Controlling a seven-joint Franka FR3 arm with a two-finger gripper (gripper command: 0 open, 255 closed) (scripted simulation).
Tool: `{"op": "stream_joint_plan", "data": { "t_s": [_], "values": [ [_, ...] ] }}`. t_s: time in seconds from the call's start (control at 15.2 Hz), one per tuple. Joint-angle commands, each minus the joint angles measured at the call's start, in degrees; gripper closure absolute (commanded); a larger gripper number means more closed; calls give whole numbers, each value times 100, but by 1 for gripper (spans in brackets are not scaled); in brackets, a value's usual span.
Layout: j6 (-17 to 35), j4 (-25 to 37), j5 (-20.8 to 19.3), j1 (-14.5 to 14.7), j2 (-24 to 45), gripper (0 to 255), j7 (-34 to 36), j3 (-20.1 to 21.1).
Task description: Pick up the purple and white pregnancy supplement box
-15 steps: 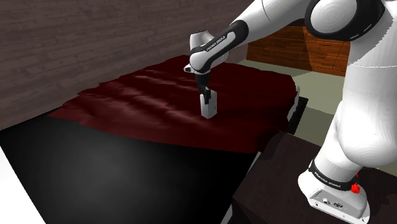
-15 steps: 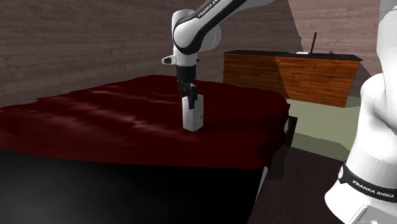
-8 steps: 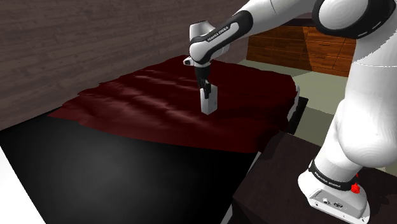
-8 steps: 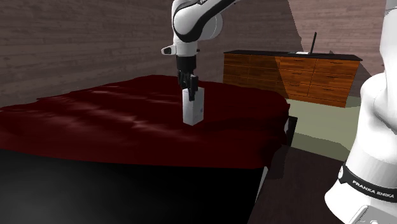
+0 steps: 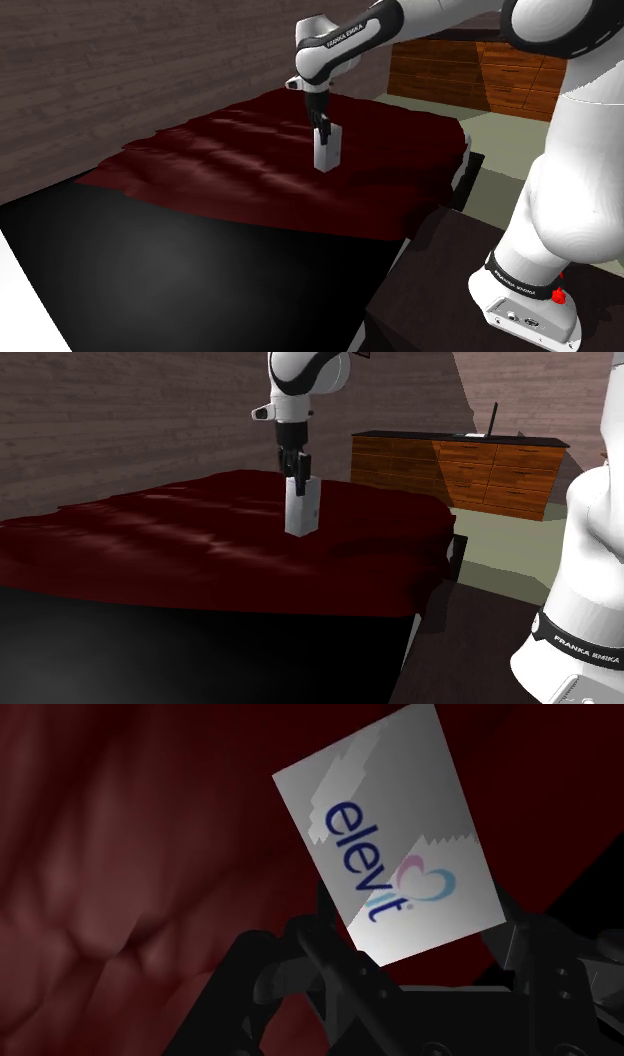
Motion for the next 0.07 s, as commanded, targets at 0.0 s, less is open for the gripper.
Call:
{"op": "stream_joint_plan", "data": {
  "t_s": [0.0],
  "values": [
    [-42,32,-2,-3,-13,255,-5,-3]
  ]
}}
